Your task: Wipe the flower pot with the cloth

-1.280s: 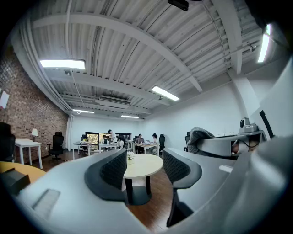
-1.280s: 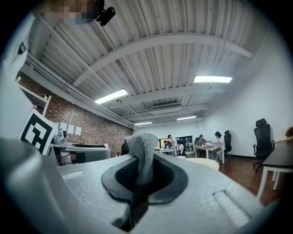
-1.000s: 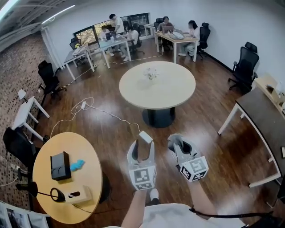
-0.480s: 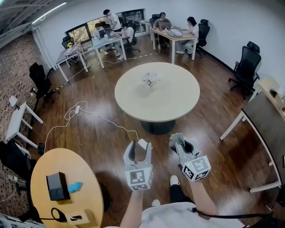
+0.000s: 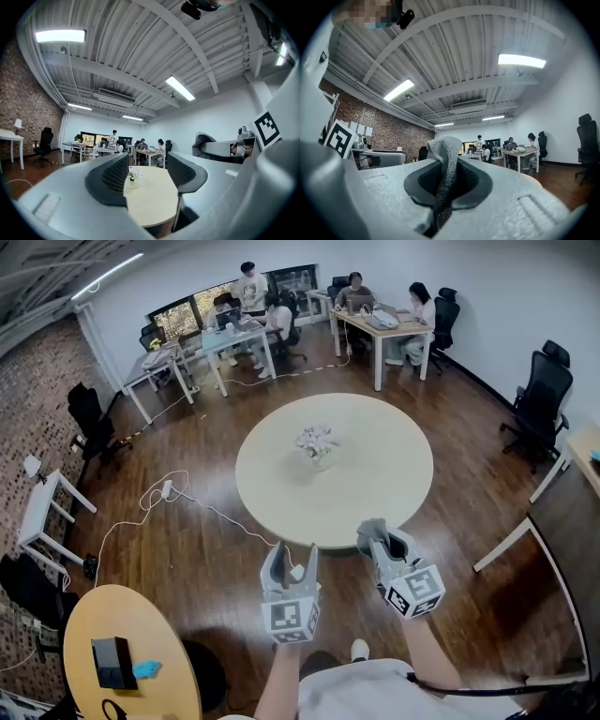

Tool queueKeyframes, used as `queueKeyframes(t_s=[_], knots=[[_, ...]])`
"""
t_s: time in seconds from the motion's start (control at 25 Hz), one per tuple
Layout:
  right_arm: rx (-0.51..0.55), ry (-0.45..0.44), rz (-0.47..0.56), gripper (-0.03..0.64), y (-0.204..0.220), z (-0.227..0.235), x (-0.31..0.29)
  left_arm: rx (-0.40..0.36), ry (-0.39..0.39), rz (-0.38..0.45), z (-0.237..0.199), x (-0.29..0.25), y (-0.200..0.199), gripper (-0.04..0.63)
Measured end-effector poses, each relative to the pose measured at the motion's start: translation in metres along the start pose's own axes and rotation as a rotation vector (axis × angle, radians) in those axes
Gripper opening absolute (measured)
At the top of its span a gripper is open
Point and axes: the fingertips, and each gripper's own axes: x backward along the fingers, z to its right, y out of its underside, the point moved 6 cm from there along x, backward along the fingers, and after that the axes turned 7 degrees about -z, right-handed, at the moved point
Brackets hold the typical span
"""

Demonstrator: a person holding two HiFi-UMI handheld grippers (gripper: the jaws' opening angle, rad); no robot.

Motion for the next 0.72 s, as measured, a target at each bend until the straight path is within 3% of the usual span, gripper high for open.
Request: queueKeyframes(t_s=[0.28,0.72], knots=[[-0.034,-0.036,-0.011,0.002,0.004,0.056,-0.067,0.002,-0.025,-0.045,-0.018,-0.080,0.006,0.265],[-0.035,0.010,-0.063,0.002,0.017,0.131,-0.212,0.017,0.040,-0.108,-0.089,-0.247,0.026,0.272]])
